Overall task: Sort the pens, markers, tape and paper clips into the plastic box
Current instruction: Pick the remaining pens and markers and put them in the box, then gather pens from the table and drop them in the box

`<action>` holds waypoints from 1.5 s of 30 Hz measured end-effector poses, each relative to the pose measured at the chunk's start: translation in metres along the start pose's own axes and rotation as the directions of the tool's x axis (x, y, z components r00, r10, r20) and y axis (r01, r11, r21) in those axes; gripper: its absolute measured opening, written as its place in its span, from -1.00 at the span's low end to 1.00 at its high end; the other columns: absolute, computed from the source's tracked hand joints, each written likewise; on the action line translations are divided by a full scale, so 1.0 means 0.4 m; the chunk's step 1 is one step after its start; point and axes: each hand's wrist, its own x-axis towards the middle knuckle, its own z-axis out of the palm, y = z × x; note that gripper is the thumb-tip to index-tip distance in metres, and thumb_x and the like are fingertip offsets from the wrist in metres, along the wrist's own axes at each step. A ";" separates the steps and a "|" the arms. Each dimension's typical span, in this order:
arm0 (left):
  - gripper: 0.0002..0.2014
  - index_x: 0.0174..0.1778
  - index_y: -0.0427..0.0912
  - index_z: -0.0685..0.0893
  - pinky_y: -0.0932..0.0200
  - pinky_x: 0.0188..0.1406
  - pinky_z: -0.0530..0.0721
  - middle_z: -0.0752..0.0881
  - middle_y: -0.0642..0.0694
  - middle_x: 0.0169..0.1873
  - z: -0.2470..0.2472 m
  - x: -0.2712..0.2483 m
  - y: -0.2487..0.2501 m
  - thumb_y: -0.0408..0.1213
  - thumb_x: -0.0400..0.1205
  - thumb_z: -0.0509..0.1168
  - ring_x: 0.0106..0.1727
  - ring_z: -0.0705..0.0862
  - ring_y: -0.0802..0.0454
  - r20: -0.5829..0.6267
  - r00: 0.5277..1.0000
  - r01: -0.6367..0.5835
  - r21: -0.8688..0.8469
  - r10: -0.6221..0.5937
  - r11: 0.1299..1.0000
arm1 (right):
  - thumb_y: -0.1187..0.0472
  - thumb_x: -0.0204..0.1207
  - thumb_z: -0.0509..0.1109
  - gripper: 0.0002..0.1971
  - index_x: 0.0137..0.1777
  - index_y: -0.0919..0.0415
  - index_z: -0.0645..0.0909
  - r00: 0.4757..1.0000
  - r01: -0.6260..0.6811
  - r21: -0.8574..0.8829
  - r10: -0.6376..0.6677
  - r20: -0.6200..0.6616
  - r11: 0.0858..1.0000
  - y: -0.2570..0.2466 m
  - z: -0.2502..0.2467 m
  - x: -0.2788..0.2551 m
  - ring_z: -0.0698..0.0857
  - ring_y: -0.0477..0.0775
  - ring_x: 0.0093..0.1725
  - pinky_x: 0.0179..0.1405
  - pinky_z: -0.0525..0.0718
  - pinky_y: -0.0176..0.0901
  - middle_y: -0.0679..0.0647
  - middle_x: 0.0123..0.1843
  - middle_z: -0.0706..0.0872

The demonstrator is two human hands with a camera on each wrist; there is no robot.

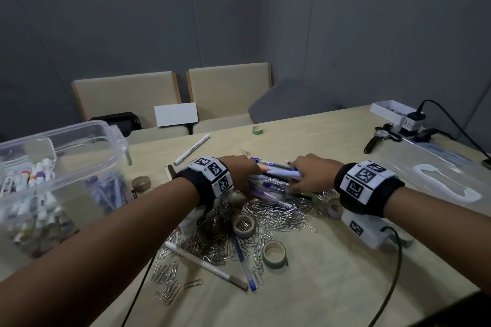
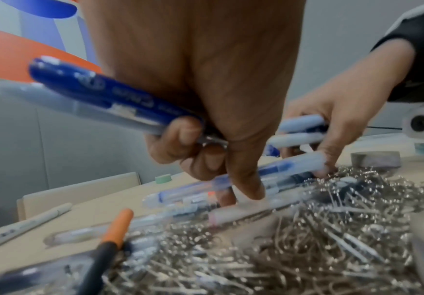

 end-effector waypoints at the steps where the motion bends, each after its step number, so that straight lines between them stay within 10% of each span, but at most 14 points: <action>1: -0.71 0.10 -0.21 0.66 0.11 -0.09 0.54 0.73 -0.21 0.01 -0.001 -0.005 -0.005 -0.17 0.54 0.46 0.02 0.68 -0.18 -0.013 1.000 -0.005 0.001 0.005 1.000 | -0.11 0.46 0.49 -0.64 0.02 0.19 0.64 1.000 -0.005 0.004 0.005 0.018 1.000 -0.002 0.009 0.003 0.64 0.04 -0.30 -0.35 0.55 -0.17 0.12 -0.12 0.75; 11: -0.85 0.02 -0.13 0.64 0.09 -0.22 0.52 0.63 -0.12 -0.18 -0.117 -0.153 -0.029 -0.24 0.67 0.17 -0.08 0.66 -0.18 -0.229 0.970 0.097 0.072 -0.078 0.993 | -0.02 0.48 0.48 -0.72 -0.11 0.17 0.54 0.991 -0.039 -0.092 0.050 0.122 0.995 -0.024 0.010 -0.004 0.59 0.07 -0.28 -0.42 0.44 -0.22 0.09 -0.22 0.64; 15: -0.92 -0.05 -0.23 0.56 0.08 -0.22 0.60 0.78 -0.15 -0.19 -0.232 -0.303 -0.072 -0.35 0.63 0.17 -0.14 0.68 -0.14 -0.325 0.922 0.152 -0.200 -0.212 0.968 | 0.10 0.56 0.37 -0.76 -0.30 0.17 0.51 0.991 -0.039 0.047 0.033 0.126 0.998 -0.051 -0.083 -0.025 0.50 -0.09 -0.58 -0.49 0.41 -0.23 -0.02 -0.48 0.57; 19: -0.80 -0.20 -0.34 0.56 0.30 -0.64 0.28 0.78 -0.27 -0.37 -0.264 -0.481 -0.206 -0.33 0.66 0.12 -0.57 0.45 -0.01 -0.209 0.836 0.173 -0.778 -0.508 0.604 | 0.24 0.55 0.36 -0.78 -0.31 0.30 0.64 0.991 0.075 0.297 -0.104 0.082 0.952 -0.178 -0.233 -0.049 0.48 -0.04 -0.66 -0.65 0.33 -0.35 0.03 -0.52 0.69; 25: -0.62 -0.40 -0.40 0.49 0.43 -0.83 0.33 0.52 -0.20 -0.65 -0.177 -0.634 -0.373 -0.38 0.72 -0.01 -0.81 0.41 0.07 0.269 0.682 0.310 -0.949 -0.680 -0.066 | 0.23 0.66 0.27 -0.90 0.02 0.24 0.58 0.957 0.253 0.561 -0.289 -0.026 0.788 -0.510 -0.315 -0.010 0.45 -0.18 -0.70 -0.75 0.18 -0.40 0.01 -0.49 0.57; 27: -0.66 -0.27 -0.44 0.51 0.34 -0.75 0.53 0.61 -0.22 -0.66 -0.149 -0.646 -0.381 -0.36 0.73 -0.02 -0.73 0.58 0.00 0.304 0.679 0.253 -0.951 -0.668 -0.175 | 0.24 0.68 0.23 -0.89 0.00 0.24 0.57 0.949 0.269 0.603 -0.312 -0.034 0.751 -0.619 -0.315 0.016 0.55 -0.20 -0.70 -0.75 0.22 -0.40 0.00 -0.49 0.58; 31: -0.74 0.01 -0.49 0.56 0.02 0.14 0.67 0.70 -0.35 -0.57 -0.122 -0.649 -0.385 -0.32 0.70 0.10 -0.12 0.72 -0.28 0.298 0.660 0.199 -0.955 -0.690 -0.221 | 0.38 0.65 0.17 -0.80 -0.23 0.30 0.45 0.962 0.190 0.714 -0.271 0.000 0.674 -0.771 -0.283 0.079 0.63 0.02 -0.61 -0.61 0.49 -0.33 0.14 -0.45 0.55; 34: -0.84 -0.05 -0.45 0.55 0.24 -0.26 0.66 0.74 -0.31 -0.34 -0.136 -0.657 -0.350 -0.38 0.70 0.18 -0.30 0.71 -0.10 0.220 0.720 0.135 -0.975 -0.659 -0.178 | 0.44 0.52 0.18 -0.88 -0.24 0.39 0.47 0.967 0.188 0.673 -0.255 0.001 0.716 -0.822 -0.254 0.117 0.71 0.19 -0.51 -0.27 0.75 0.06 0.22 -0.54 0.62; 38: -0.81 -0.24 -0.17 0.43 0.03 -0.39 0.51 0.45 -0.21 -0.26 -0.137 -0.638 -0.368 -0.35 0.71 0.12 -0.37 0.43 -0.14 0.219 0.603 0.170 -0.975 -0.767 -0.144 | 0.25 0.58 0.34 -0.80 -0.27 0.27 0.54 0.969 0.233 0.311 -0.246 0.001 0.921 -0.856 -0.243 0.117 0.61 0.05 -0.48 -0.44 0.48 -0.15 0.12 -0.40 0.69; 41: -0.79 0.06 -0.28 0.41 -0.12 0.01 0.61 0.48 -0.34 -0.24 -0.120 -0.644 -0.388 -0.20 0.67 0.19 -0.28 0.52 -0.30 0.357 0.614 0.236 -0.934 -0.704 -0.268 | 0.10 0.55 0.44 -0.78 -0.24 0.22 0.57 0.966 0.250 0.138 -0.256 0.024 0.958 -0.883 -0.245 0.102 0.62 0.06 -0.33 -0.26 0.61 -0.15 0.09 -0.27 0.67; 45: -0.28 0.65 -0.35 0.06 -0.38 0.38 0.46 0.25 -0.60 0.49 -0.115 -0.645 -0.405 -0.06 0.70 0.19 0.42 0.43 -0.54 0.350 0.656 0.173 -0.932 -0.669 -0.317 | 0.14 0.57 0.43 -0.78 0.15 0.19 0.57 0.958 0.283 0.131 -0.287 0.012 0.950 -0.898 -0.231 0.106 0.68 0.12 -0.10 0.03 0.68 -0.06 0.14 -0.08 0.66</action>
